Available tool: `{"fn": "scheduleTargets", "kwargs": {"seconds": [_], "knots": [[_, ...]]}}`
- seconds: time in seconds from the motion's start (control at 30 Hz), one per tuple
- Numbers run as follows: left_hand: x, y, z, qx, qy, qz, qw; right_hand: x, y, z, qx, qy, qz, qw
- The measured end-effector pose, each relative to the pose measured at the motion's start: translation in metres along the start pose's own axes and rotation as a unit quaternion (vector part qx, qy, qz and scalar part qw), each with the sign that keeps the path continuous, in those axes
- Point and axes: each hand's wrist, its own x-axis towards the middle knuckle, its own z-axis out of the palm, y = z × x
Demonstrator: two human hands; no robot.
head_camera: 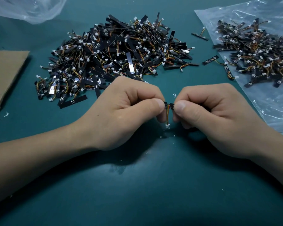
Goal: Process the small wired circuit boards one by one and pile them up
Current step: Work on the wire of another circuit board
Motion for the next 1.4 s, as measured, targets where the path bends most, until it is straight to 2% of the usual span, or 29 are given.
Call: {"fn": "scheduleTargets", "kwargs": {"seconds": [0.2,0.43,0.53,0.63,0.73,0.83,0.9,0.93,1.0,1.07,1.23,1.4], "knots": [[-0.001,0.000,0.001,0.020,0.005,0.006,1.000,0.001,-0.003,0.000,0.014,-0.017,0.008,1.000],[-0.002,-0.002,0.002,0.038,-0.014,0.001,0.999,-0.001,0.001,0.000,-0.037,-0.020,-0.023,0.999],[-0.001,-0.005,0.005,-0.029,0.029,0.006,0.999,0.000,0.004,0.002,-0.007,0.055,-0.036,0.998],[0.003,-0.009,0.004,-0.094,0.128,-0.007,0.987,0.005,0.009,0.001,0.131,0.178,-0.021,0.975],[0.006,-0.009,0.004,-0.026,0.162,-0.013,0.986,0.009,0.017,0.000,0.172,0.185,0.035,0.967],[0.002,-0.006,0.006,0.085,0.156,-0.008,0.984,0.008,0.017,0.004,0.075,0.121,0.038,0.989],[-0.001,-0.005,0.009,0.193,0.141,-0.028,0.971,0.005,0.015,0.007,0.023,0.077,0.021,0.997],[-0.003,-0.005,0.010,0.261,0.122,-0.047,0.956,0.003,0.014,0.007,0.010,0.062,0.016,0.998],[-0.005,-0.003,0.015,0.410,0.070,-0.077,0.906,0.003,0.011,0.008,0.000,0.048,0.013,0.999],[-0.006,-0.001,0.018,0.483,0.030,-0.089,0.871,0.003,0.009,0.008,-0.001,0.043,0.016,0.999],[-0.005,0.002,0.014,0.474,0.010,-0.042,0.880,0.003,0.007,0.008,-0.010,0.048,0.013,0.999],[-0.004,-0.002,0.014,0.406,0.032,0.032,0.913,0.005,0.009,0.008,0.019,0.108,0.022,0.994]]}}
